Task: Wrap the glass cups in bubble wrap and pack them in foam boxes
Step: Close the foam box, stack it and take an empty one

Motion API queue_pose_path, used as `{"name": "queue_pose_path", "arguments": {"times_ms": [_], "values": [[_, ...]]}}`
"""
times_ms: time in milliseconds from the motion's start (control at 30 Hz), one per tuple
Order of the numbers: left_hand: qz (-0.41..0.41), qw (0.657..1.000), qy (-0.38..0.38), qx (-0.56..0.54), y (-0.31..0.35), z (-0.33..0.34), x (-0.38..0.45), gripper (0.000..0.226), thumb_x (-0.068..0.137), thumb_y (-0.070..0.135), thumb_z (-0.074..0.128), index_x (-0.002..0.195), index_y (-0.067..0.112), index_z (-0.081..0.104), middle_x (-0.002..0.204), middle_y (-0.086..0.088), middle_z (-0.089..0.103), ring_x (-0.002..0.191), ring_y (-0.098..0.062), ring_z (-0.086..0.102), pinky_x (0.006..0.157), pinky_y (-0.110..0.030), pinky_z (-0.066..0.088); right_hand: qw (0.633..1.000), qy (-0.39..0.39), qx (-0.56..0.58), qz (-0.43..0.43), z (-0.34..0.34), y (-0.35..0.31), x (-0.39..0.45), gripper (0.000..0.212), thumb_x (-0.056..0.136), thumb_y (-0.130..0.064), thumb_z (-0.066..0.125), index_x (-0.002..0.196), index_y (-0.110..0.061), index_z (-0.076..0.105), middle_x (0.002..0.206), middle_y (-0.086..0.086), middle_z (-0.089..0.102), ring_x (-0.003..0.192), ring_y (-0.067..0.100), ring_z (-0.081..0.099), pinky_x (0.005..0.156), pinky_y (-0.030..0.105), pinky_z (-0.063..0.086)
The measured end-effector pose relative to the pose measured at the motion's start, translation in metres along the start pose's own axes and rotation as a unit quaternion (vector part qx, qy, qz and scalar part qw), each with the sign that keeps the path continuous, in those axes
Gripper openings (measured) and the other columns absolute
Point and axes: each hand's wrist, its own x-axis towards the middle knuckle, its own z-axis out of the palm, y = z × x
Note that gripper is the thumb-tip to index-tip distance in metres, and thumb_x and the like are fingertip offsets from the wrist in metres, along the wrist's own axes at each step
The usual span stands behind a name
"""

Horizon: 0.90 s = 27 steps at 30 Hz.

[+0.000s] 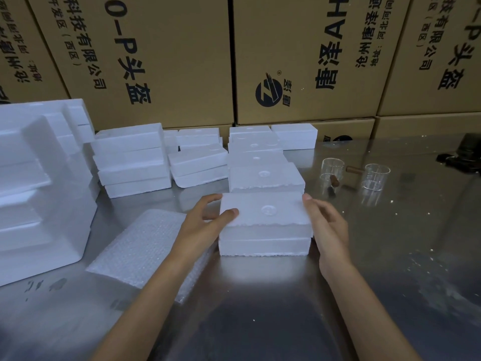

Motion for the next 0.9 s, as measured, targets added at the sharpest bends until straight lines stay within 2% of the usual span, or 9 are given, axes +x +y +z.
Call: {"name": "queue_pose_path", "arguments": {"times_ms": [167, 233, 333, 433, 533, 600, 700, 833, 900], "values": [[0.020, 1.000, 0.011, -0.011, -0.003, 0.010, -0.004, 0.053, 0.077, 0.050, 0.078, 0.125, 0.042, 0.058, 0.105, 0.006, 0.074, 0.097, -0.008, 0.070, 0.095, -0.040, 0.055, 0.997, -0.062, -0.032, -0.014, -0.001, -0.003, 0.000, 0.021, 0.085, -0.033, 0.071, 0.105, -0.035, 0.074, 0.098, -0.022, 0.074, 0.099, -0.003, 0.066, 0.081, 0.023, 0.049], [0.029, 0.999, -0.016, -0.023, -0.004, 0.013, -0.005, 0.066, 0.070, 0.055, 0.080, 0.129, 0.044, 0.054, 0.111, 0.010, 0.072, 0.103, -0.005, 0.068, 0.096, -0.032, 0.054, 0.991, -0.114, -0.066, -0.020, -0.001, -0.004, -0.001, 0.040, 0.075, -0.032, 0.067, 0.114, -0.043, 0.069, 0.101, -0.027, 0.072, 0.092, -0.012, 0.063, 0.077, 0.019, 0.044], [0.055, 0.997, -0.045, 0.006, -0.007, 0.016, -0.005, 0.083, 0.068, 0.051, 0.084, 0.138, 0.053, 0.040, 0.123, 0.020, 0.061, 0.110, 0.003, 0.059, 0.079, -0.011, 0.049, 0.982, -0.158, -0.095, -0.027, -0.001, -0.002, 0.001, 0.054, 0.070, -0.025, 0.062, 0.121, -0.043, 0.064, 0.107, -0.024, 0.071, 0.095, -0.012, 0.063, 0.076, 0.016, 0.044], [0.075, 0.997, -0.026, 0.019, -0.012, 0.015, -0.001, 0.088, 0.068, 0.049, 0.085, 0.140, 0.055, 0.034, 0.124, 0.021, 0.059, 0.112, 0.001, 0.057, 0.077, -0.012, 0.045, 0.982, -0.153, -0.107, -0.039, -0.002, 0.003, 0.004, 0.053, 0.082, -0.011, 0.063, 0.123, -0.045, 0.061, 0.102, -0.025, 0.072, 0.093, -0.010, 0.064, 0.067, 0.007, 0.047], [0.095, 0.994, -0.022, 0.045, -0.014, 0.014, -0.002, 0.090, 0.068, 0.055, 0.082, 0.140, 0.062, 0.028, 0.119, 0.033, 0.054, 0.108, 0.004, 0.057, 0.077, -0.010, 0.045, 0.984, -0.111, -0.120, -0.070, 0.000, 0.010, 0.003, 0.061, 0.085, -0.008, 0.065, 0.134, -0.042, 0.054, 0.121, -0.022, 0.066, 0.111, -0.003, 0.060, 0.085, 0.012, 0.048], [0.116, 0.990, -0.030, 0.081, -0.017, 0.013, -0.001, 0.076, 0.071, 0.057, 0.079, 0.134, 0.063, 0.038, 0.119, 0.034, 0.054, 0.107, 0.003, 0.059, 0.079, -0.011, 0.049, 0.974, -0.102, -0.149, -0.133, 0.001, 0.012, 0.002, 0.060, 0.084, -0.004, 0.065, 0.133, -0.038, 0.055, 0.134, -0.020, 0.056, 0.120, -0.007, 0.051, 0.098, 0.015, 0.043], [0.123, 0.986, -0.033, 0.105, -0.024, 0.012, 0.003, 0.067, 0.072, 0.056, 0.079, 0.129, 0.059, 0.046, 0.119, 0.028, 0.058, 0.102, -0.001, 0.062, 0.084, -0.018, 0.054, 0.956, -0.097, -0.201, -0.189, 0.002, 0.013, 0.002, 0.053, 0.082, -0.003, 0.065, 0.123, -0.036, 0.059, 0.132, -0.016, 0.052, 0.117, -0.014, 0.046, 0.093, 0.002, 0.036], [0.125, 0.987, -0.034, 0.098, -0.026, 0.010, 0.008, 0.069, 0.071, 0.052, 0.081, 0.131, 0.059, 0.047, 0.119, 0.026, 0.059, 0.098, 0.002, 0.063, 0.079, -0.013, 0.052, 0.942, -0.075, -0.259, -0.200, 0.003, 0.018, 0.003, 0.052, 0.082, -0.009, 0.066, 0.128, -0.033, 0.058, 0.131, -0.017, 0.053, 0.124, 0.007, 0.046, 0.105, 0.027, 0.038], [0.121, 0.988, -0.028, 0.087, -0.025, 0.010, 0.009, 0.069, 0.072, 0.049, 0.082, 0.130, 0.059, 0.048, 0.117, 0.027, 0.059, 0.094, 0.009, 0.062, 0.075, -0.008, 0.051, 0.934, -0.063, -0.290, -0.197, 0.003, 0.019, 0.001, 0.054, 0.083, -0.015, 0.065, 0.133, -0.036, 0.055, 0.131, -0.020, 0.052, 0.123, 0.005, 0.042, 0.108, 0.035, 0.039]]}}
